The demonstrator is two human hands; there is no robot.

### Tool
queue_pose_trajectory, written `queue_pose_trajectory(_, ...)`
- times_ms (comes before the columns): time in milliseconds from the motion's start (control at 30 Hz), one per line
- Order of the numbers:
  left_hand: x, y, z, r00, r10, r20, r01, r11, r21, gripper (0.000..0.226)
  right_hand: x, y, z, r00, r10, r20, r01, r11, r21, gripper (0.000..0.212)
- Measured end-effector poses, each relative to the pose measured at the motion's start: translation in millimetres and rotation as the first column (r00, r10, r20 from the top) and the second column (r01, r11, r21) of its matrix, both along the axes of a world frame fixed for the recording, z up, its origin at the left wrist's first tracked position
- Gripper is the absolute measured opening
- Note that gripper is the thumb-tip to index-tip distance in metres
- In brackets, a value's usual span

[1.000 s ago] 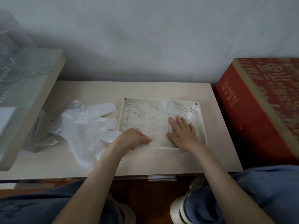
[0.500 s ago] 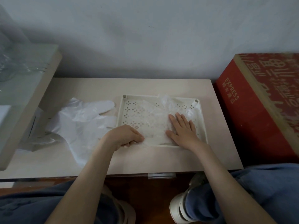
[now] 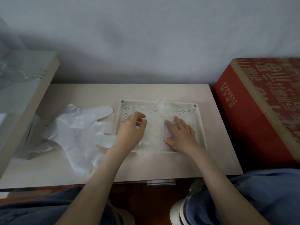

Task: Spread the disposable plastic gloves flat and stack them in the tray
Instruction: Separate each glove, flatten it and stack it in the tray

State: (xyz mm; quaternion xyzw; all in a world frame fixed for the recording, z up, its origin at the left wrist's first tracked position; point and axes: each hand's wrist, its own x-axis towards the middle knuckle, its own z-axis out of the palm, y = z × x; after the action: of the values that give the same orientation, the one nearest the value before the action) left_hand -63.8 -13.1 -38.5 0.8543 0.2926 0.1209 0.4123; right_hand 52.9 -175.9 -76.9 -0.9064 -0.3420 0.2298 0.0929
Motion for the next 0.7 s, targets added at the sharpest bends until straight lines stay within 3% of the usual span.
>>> queue_pose_trajectory(67,5.3,-2.2,-14.9,0.977,-0.187,-0.102,0.208,0.941,0.267,0.037,-1.4,1.8,2.4,0.999,0.005,0.041,-0.006,1.0,0.008,0.068)
queue_pose_trajectory(167,14.3,-1.1,-30.4,0.88,-0.294,-0.372,0.445,0.785,0.432,0.059,-3.2,8.5,7.8,0.986,0.004,0.167,-0.013,0.998,0.055,0.056)
queue_pose_trajectory(267,17.5,1.0,-41.8,0.779,-0.282,-0.56,0.563,0.708,0.427,0.072,-0.7,21.0,12.5,0.959,-0.045,0.278,-0.016,0.977,0.212,0.051)
queue_pose_trajectory(333,18.7,4.3,-48.6,0.741,-0.282,-0.61,0.596,0.694,0.403,0.073,3.9,32.4,13.2,0.97,-0.031,0.243,-0.033,0.967,0.253,0.056)
queue_pose_trajectory(500,17.8,6.0,-57.3,0.722,-0.305,-0.621,0.606,0.711,0.357,0.092,13.5,50.9,-3.5,0.99,0.062,0.124,-0.075,0.992,0.101,0.057)
queue_pose_trajectory(700,17.1,9.2,-58.7,0.714,-0.32,-0.624,0.61,0.721,0.329,0.101,18.6,53.2,-16.2,0.985,0.1,0.141,-0.11,0.992,0.064,0.055)
